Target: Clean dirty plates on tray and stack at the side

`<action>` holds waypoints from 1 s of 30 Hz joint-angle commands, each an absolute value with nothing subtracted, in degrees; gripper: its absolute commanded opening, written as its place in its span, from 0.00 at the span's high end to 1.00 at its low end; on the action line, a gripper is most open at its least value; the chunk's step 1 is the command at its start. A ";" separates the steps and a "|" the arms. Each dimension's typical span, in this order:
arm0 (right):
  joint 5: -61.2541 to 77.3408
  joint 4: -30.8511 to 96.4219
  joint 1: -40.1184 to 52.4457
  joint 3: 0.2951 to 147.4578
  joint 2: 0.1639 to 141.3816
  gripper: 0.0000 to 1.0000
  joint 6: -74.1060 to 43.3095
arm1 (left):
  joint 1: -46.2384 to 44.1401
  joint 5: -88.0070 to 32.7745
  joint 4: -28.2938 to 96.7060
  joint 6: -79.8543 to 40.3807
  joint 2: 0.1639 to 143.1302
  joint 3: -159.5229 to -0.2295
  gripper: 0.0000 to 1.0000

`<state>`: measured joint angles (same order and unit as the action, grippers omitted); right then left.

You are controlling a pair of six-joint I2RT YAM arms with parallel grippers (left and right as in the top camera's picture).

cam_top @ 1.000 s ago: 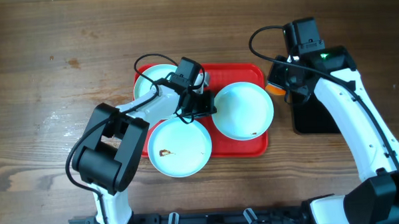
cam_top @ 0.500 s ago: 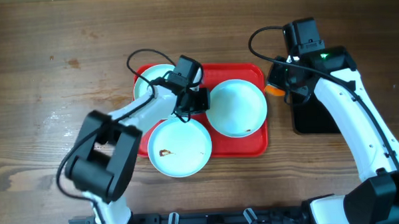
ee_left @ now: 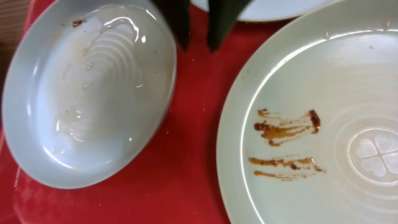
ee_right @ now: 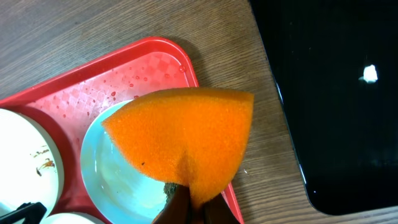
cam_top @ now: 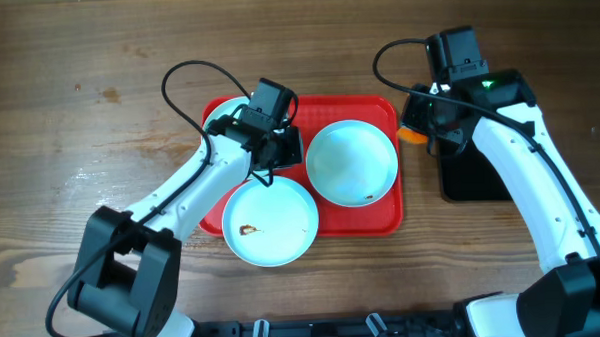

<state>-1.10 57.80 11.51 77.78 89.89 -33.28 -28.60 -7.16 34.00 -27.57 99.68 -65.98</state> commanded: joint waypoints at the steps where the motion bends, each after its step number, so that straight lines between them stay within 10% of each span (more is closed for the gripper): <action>1: 0.14 57.54 11.33 78.48 89.41 0.96 -32.73 | -28.97 -4.51 33.87 -26.06 101.34 -65.91 0.96; 9: 0.14 57.93 11.33 78.48 89.41 0.96 -32.75 | -36.29 6.09 33.76 -25.98 101.38 -65.91 0.87; 11: 0.14 58.17 11.33 78.48 89.41 0.96 -32.75 | -36.38 6.09 33.91 -25.98 101.38 -65.91 0.00; 14: 0.14 58.37 11.33 78.48 89.41 0.96 -32.51 | -36.38 6.09 33.85 -25.98 101.38 -65.91 0.07; 16: 0.14 58.35 11.33 78.48 89.41 0.96 -32.34 | -36.38 6.02 33.78 -25.98 101.38 -65.89 0.96; 30: 0.16 58.59 11.33 78.48 89.41 0.96 -32.32 | -37.98 5.89 29.74 -25.56 101.38 -65.91 0.93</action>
